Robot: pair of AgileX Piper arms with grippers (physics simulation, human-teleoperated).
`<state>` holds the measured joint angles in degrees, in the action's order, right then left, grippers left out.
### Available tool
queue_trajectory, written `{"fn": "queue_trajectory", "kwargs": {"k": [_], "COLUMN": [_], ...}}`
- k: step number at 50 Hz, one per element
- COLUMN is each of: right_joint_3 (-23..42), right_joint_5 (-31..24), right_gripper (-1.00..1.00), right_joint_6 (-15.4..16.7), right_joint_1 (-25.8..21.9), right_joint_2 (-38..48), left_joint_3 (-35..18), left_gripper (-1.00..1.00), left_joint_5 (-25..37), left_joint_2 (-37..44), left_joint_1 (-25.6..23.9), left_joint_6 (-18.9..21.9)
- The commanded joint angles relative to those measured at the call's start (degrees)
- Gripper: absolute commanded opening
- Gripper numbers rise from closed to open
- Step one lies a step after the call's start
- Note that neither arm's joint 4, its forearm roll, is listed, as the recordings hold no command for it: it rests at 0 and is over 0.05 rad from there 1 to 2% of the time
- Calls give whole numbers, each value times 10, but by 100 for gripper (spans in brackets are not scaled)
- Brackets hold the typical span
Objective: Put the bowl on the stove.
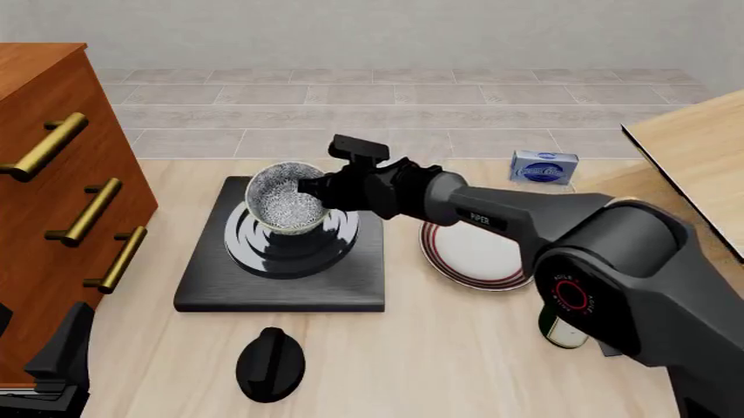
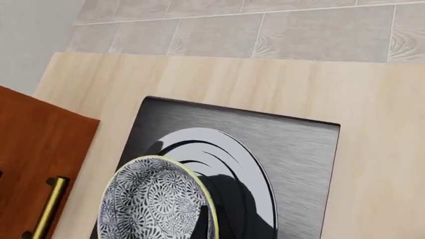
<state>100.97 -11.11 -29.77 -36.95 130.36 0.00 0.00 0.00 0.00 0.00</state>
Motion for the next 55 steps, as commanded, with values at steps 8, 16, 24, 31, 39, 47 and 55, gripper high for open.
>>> {"fn": "queue_trajectory", "kwargs": {"k": [8, 16, 24, 31, 39, 47, 55], "right_joint_3": [-6, -1, -1, 9, 11, 9, -2], "right_joint_5": [-1, -9, -14, -27, -38, -46, -52], "right_gripper": [100, 100, 100, 100, 100, 100, 100], "right_joint_6": [-1, 5, 8, 15, 22, 31, 40], "right_joint_1": [-10, -9, -7, -3, 0, 5, 6], "right_joint_2": [1, -6, -18, -31, -48, -72, -104], "left_joint_3": [0, 0, 0, 0, 0, 0, 0], "left_gripper": [100, 100, 100, 100, 100, 100, 100], "left_joint_5": [0, 0, 0, 0, 0, 0, 0], "left_joint_2": [0, 0, 0, 0, 0, 0, 0], "left_joint_1": [0, 0, 0, 0, 0, 0, 0], "left_joint_6": [0, 0, 0, 0, 0, 0, 0]}}
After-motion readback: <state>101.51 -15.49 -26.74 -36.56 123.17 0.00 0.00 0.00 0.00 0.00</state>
